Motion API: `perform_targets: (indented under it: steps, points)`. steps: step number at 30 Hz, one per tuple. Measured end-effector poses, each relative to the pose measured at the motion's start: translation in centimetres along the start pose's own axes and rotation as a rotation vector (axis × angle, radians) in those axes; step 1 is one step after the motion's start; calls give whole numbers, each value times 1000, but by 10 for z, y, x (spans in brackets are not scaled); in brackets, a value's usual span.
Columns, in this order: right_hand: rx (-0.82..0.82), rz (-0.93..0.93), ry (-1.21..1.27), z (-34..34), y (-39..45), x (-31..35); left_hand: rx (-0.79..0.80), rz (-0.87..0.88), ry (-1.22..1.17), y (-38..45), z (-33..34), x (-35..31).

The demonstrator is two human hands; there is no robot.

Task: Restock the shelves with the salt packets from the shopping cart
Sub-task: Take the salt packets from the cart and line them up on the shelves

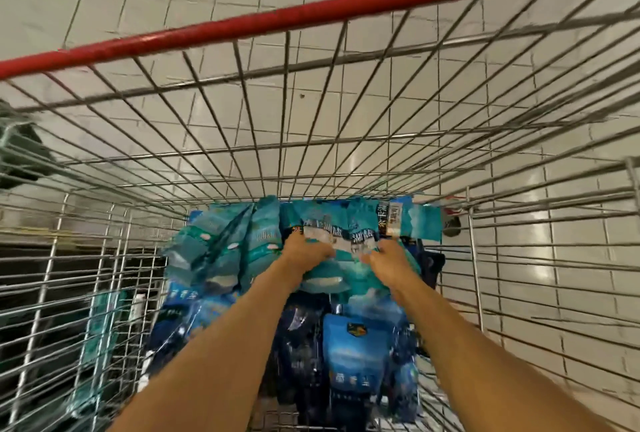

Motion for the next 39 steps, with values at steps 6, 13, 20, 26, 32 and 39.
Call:
perform_targets:
  steps: [6,13,20,26,32,39]
  points:
    - [27,22,319,-33,-90,-12,108,115,-157,-86,-32,44]
    - [222,79,768,-26,-242,30,40,164,-481,-263,-124,91]
    - [585,-64,814,45,-436,98,-204,451,-776,-447,-218,179]
    - [840,-241,672,151,-589,146,-516,556,-896,-593,-285,293]
    - [1071,-531,357,251,-716,199,-950,388,-919,-694,-327,421]
    - [1231,-728,123,371,-798,261,-1218,528,-1034,-746,-390,504]
Point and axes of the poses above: each hand's wrist, its own y-axis towards the middle knuckle, its own z-axis out of the palm, x = y × z, the point moved 6 cm from there along y, towards the middle knuckle, and after that the axes turned 15 degrees about y, right-handed, at the moved point
